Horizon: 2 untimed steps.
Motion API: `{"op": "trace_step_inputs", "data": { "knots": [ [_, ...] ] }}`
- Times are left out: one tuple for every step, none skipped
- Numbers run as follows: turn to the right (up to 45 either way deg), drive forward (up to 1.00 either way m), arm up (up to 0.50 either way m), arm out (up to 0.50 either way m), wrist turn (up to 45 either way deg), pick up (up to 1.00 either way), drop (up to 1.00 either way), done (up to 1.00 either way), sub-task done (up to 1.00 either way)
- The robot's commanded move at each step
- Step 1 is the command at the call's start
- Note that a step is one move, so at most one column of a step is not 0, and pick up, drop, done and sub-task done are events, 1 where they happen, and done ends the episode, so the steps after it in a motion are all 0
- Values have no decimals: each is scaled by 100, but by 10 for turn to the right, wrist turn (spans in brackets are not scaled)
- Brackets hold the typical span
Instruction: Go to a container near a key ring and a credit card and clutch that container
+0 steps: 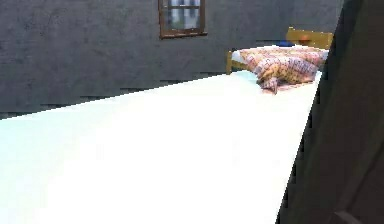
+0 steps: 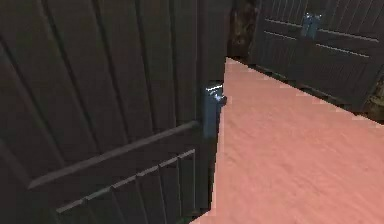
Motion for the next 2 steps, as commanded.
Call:
{"op": "trace_step_inputs", "data": {
  "knots": [
    [-270,0,0,0,0,0,0,0,0],
    [0,75,0,0,0,0,0,0,0]
  ]
}}
